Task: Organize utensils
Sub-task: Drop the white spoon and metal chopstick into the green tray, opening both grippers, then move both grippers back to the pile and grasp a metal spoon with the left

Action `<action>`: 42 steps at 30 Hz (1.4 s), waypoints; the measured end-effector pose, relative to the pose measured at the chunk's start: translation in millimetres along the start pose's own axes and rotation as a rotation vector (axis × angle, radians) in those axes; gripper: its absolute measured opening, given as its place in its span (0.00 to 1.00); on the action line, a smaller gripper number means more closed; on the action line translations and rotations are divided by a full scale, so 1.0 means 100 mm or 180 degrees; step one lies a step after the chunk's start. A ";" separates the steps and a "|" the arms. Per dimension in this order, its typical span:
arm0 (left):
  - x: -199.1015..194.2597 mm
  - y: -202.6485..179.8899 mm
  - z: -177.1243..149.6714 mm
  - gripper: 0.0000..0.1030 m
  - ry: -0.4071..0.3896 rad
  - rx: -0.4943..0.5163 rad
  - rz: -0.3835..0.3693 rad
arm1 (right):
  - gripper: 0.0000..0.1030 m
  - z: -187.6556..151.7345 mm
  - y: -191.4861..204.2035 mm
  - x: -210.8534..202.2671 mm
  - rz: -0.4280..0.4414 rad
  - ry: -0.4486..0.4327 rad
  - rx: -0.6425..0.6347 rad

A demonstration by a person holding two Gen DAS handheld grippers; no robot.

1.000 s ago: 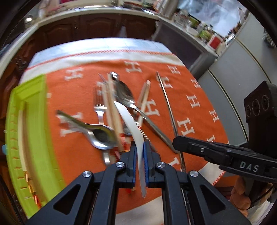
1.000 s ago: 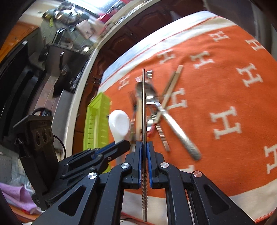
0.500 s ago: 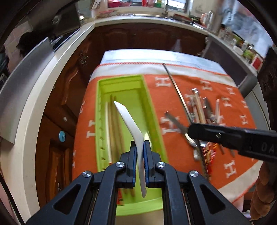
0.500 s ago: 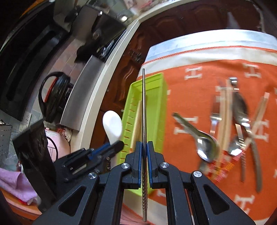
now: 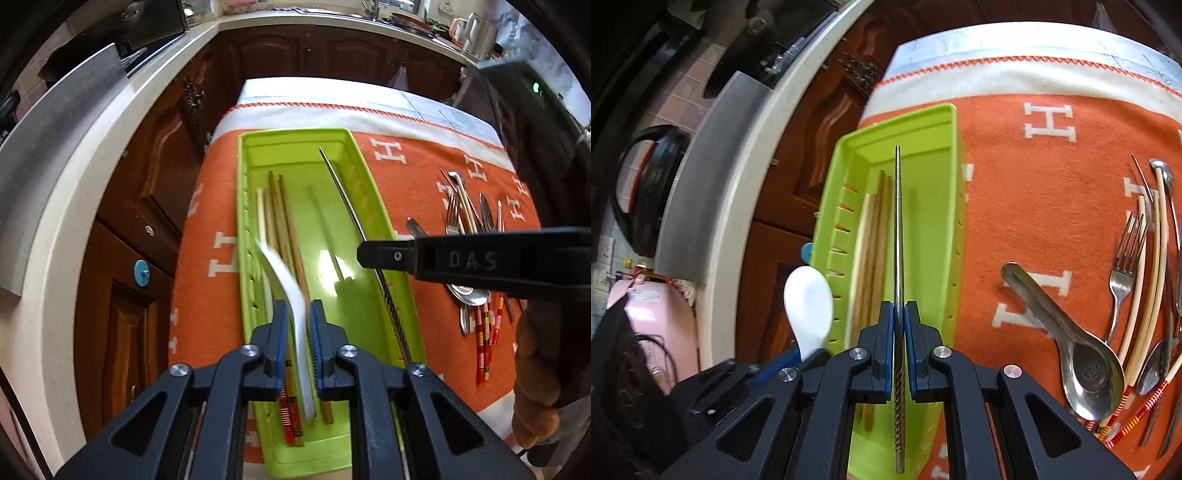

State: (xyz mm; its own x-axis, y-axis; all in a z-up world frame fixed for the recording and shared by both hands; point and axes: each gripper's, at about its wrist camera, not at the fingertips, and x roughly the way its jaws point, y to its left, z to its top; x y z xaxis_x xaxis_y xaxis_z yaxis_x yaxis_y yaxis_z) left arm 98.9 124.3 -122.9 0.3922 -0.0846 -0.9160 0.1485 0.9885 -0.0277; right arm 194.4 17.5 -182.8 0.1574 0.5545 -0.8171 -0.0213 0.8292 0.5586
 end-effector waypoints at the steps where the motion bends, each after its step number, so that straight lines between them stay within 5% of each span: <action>1: -0.02 0.02 0.01 0.19 -0.0011 -0.0011 0.0010 | 0.09 0.02 0.01 0.03 -0.0017 -0.0003 -0.0008; 8: -0.20 0.02 0.09 0.36 -0.0141 -0.0028 0.0037 | 0.17 -0.05 0.07 -0.13 -0.0044 -0.0074 -0.0139; 18: -0.32 -0.23 0.08 0.38 -0.0200 0.0099 0.0020 | 0.18 -0.35 -0.08 -0.70 -0.0169 -0.0240 -0.0280; 35: -0.46 -1.00 0.17 0.50 -0.0289 0.0453 -0.0226 | 0.19 -1.12 -1.28 -2.00 -0.0546 -0.0773 0.0134; 42: -0.21 -1.16 0.26 0.50 -0.0062 0.0343 -0.0431 | 0.19 -1.20 -1.65 -2.22 -0.0644 -0.0898 0.0340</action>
State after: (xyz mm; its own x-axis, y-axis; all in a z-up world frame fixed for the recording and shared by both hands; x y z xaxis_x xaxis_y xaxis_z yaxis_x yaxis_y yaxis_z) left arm 96.6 7.8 -90.0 0.3794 -0.2194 -0.8989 0.2972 0.9489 -0.1061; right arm 44.8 -234.1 -110.4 0.4144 0.3263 -0.8496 0.1391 0.8998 0.4135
